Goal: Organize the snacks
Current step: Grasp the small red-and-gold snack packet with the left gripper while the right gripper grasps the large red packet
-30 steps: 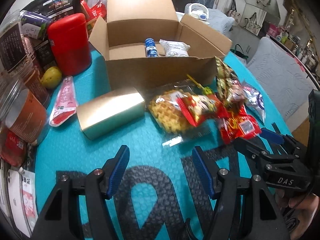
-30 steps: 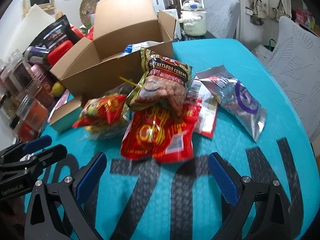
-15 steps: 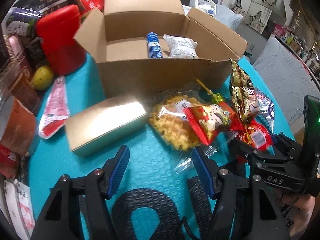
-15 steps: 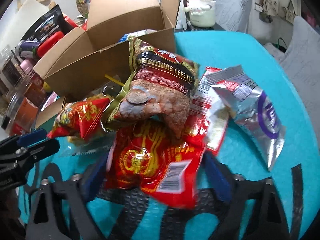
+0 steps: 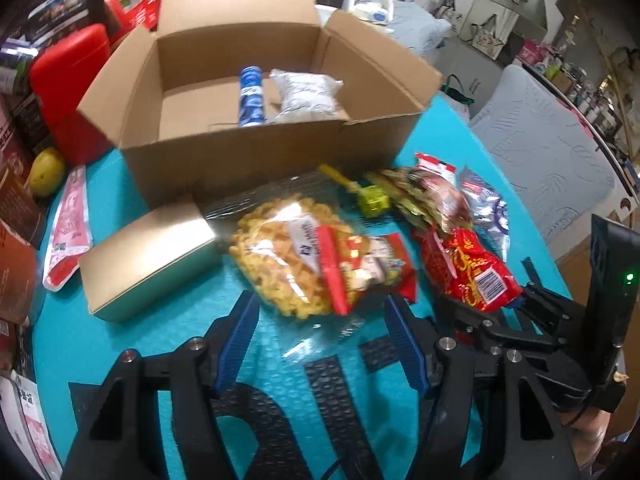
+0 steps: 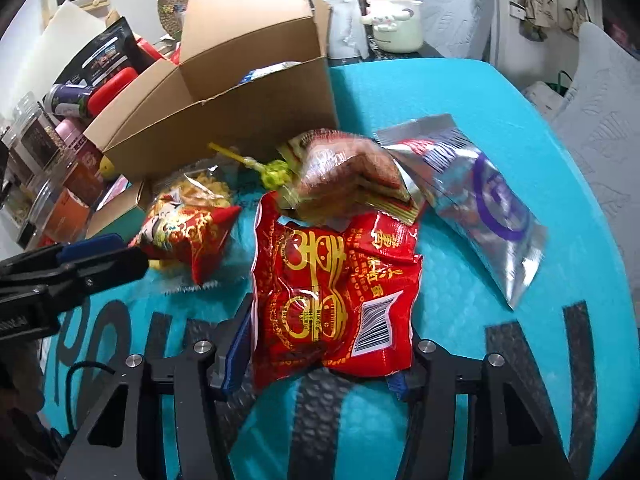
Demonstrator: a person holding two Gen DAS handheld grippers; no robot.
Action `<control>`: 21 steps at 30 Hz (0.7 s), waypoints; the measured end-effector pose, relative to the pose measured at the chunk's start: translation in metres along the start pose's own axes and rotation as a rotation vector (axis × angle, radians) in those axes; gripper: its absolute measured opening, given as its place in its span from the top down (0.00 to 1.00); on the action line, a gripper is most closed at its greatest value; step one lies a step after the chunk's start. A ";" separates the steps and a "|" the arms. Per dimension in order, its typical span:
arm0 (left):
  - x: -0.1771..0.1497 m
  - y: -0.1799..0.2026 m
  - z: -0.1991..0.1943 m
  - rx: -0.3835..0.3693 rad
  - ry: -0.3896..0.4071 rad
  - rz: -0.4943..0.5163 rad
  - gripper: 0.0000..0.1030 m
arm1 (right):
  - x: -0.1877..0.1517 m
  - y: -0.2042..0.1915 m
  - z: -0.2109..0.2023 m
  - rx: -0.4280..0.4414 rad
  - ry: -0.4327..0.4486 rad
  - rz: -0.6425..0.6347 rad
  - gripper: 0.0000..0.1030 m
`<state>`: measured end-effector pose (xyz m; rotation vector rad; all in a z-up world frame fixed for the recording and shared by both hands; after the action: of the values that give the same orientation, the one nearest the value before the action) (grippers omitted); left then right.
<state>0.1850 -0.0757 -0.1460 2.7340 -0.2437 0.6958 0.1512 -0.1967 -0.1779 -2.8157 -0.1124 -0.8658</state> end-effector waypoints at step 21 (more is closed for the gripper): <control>0.007 0.041 0.036 0.141 0.057 0.129 0.50 | -0.017 0.021 -0.016 -0.008 0.005 0.068 0.47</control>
<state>0.1969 -0.1265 -0.1624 2.8463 -0.3733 0.8547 0.1312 -0.2206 -0.1778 -2.8068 -0.0119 -0.8604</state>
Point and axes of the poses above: each gripper's, at about its wrist camera, not at the fingertips, and z roughly the way its jaws point, y to its right, x to its top, the point moved 10 cm from there along z, roughly the way its jaws point, and after that the axes turned 6 degrees about -z, right-handed, at the moved point
